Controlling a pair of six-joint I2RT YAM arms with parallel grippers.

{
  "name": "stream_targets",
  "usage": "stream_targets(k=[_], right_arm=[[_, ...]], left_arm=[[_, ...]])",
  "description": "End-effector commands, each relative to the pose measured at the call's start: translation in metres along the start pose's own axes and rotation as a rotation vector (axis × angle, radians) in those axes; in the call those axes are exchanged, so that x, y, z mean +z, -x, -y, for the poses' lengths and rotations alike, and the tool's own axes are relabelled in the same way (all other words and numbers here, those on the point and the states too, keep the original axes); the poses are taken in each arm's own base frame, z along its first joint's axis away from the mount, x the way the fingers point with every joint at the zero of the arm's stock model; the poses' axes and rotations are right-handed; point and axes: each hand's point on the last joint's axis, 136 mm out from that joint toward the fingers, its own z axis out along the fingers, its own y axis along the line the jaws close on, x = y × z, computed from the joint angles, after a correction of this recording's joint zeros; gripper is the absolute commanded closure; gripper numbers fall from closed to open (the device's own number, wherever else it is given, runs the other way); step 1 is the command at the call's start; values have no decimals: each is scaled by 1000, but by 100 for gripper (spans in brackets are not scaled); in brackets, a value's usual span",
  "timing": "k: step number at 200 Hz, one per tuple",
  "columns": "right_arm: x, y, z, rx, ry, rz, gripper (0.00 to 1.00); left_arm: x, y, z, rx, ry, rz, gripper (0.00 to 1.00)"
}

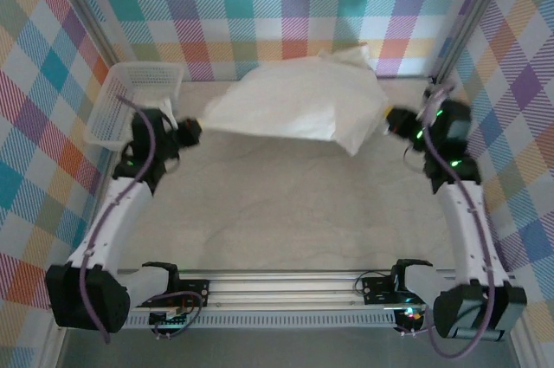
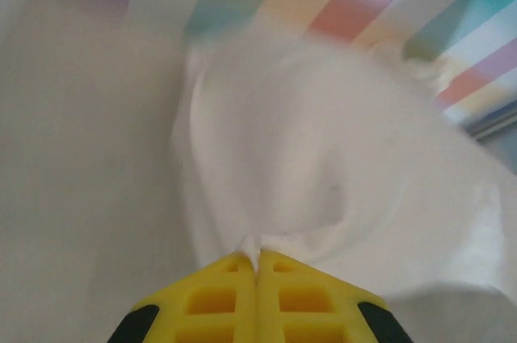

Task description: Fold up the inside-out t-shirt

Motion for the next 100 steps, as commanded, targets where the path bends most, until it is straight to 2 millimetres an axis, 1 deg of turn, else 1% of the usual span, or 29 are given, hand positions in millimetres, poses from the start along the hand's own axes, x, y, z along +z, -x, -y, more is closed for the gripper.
stream_targets(k=[1, 12, 26, 37, 46, 59, 67, 78, 80, 90, 100], right_arm=[[-4, -40, 28, 61, -35, -21, 100], [-2, -61, 52, 93, -110, -52, 100], [-6, -80, 80, 177, -228, -72, 100], [-10, -92, 95, 249, -296, -81, 100], [-14, -102, 104, 307, -337, -84, 100], [-26, -117, 114, 399, -405, -92, 100], [-38, -124, 118, 448, -443, -89, 100], [-58, -133, 120, 497, -483, -71, 100], [-62, -134, 120, 502, -490, -63, 100], [-85, -143, 123, 548, -527, -19, 100], [-112, -150, 127, 592, -549, 62, 100]], left_arm=[[9, -47, -21, -195, 4, -33, 100], [15, -76, -42, -207, 73, -81, 100], [17, -99, -60, -232, 134, -121, 100], [17, -110, -70, -263, 169, -144, 100], [16, -116, -74, -284, 191, -162, 100], [14, -121, -72, -296, 189, -185, 100], [9, -122, -72, -301, 198, -192, 100], [-3, -124, -76, -305, 234, -191, 100], [-7, -127, -79, -307, 252, -202, 100], [-23, -131, -87, -310, 302, -190, 100], [-41, -134, -94, -321, 333, -160, 100]])
